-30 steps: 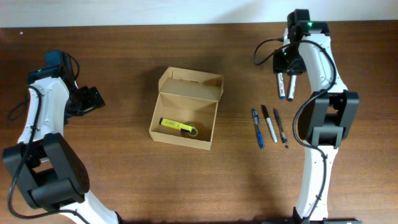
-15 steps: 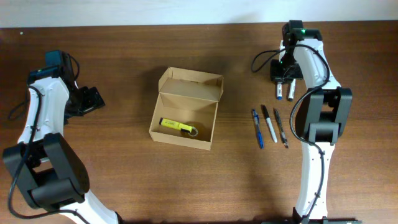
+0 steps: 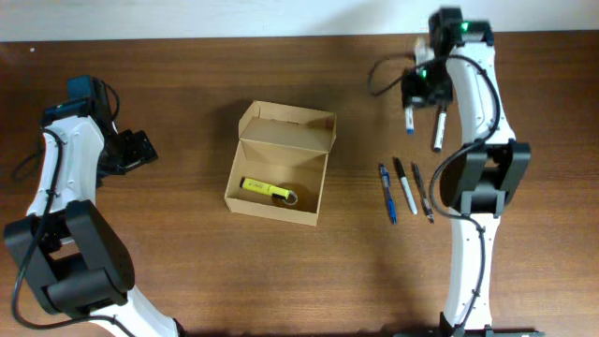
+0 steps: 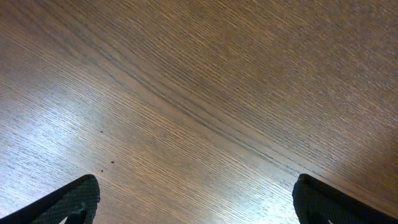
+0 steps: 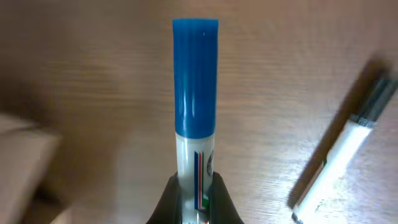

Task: Pack container
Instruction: 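Grasp the blue whiteboard marker with the right gripper, then place the blue marker into the box and release it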

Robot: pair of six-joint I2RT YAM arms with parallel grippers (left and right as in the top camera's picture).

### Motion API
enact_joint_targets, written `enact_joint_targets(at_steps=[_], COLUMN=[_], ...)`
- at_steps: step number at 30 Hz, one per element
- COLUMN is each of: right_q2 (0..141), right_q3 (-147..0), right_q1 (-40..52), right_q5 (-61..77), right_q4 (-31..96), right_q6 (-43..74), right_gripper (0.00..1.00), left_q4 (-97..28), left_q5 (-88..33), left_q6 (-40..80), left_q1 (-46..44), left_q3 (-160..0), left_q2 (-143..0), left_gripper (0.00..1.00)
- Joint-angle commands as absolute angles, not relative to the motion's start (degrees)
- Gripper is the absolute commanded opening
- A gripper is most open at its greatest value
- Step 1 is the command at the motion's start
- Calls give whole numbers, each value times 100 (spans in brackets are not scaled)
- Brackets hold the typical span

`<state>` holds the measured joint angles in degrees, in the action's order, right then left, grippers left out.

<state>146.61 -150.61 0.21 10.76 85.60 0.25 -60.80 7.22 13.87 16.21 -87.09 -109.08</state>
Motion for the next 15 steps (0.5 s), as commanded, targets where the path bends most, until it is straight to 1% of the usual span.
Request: enact_joint_targets(at_steps=[1,5,7,8,11,15], right_q2=[13841,13452,13292,13242,13264,13441], right_q3=[-16215,-16940,-16953,-16953,-16877,-16514], right_q1=[574,1468,1935,2355,3085,3774], right_q5=[1396,1398,1378,1236,867,362], right_q4=[8947,9437,9581,9710,9727,9708], right_q6=[-639,-1498,-1903,-2161,-2233,-2276], right_gripper=[4,4,4,4,4,4], left_q4=[-6084,-6084,-6084,-6084,-6084,-6084], left_q5=[683,683,683,683,683,683], left_q6=[1319,1319,1319,1319,1319,1319], left_q1=[1629,1629,1629,1629,1629,1629], left_q3=[-8694,-8694,-8694,-8694,-8694,-8694], left_q2=[-10895,-10895,-10895,-10895,-10895,-10895], left_gripper=[100,100,100,100,100,100])
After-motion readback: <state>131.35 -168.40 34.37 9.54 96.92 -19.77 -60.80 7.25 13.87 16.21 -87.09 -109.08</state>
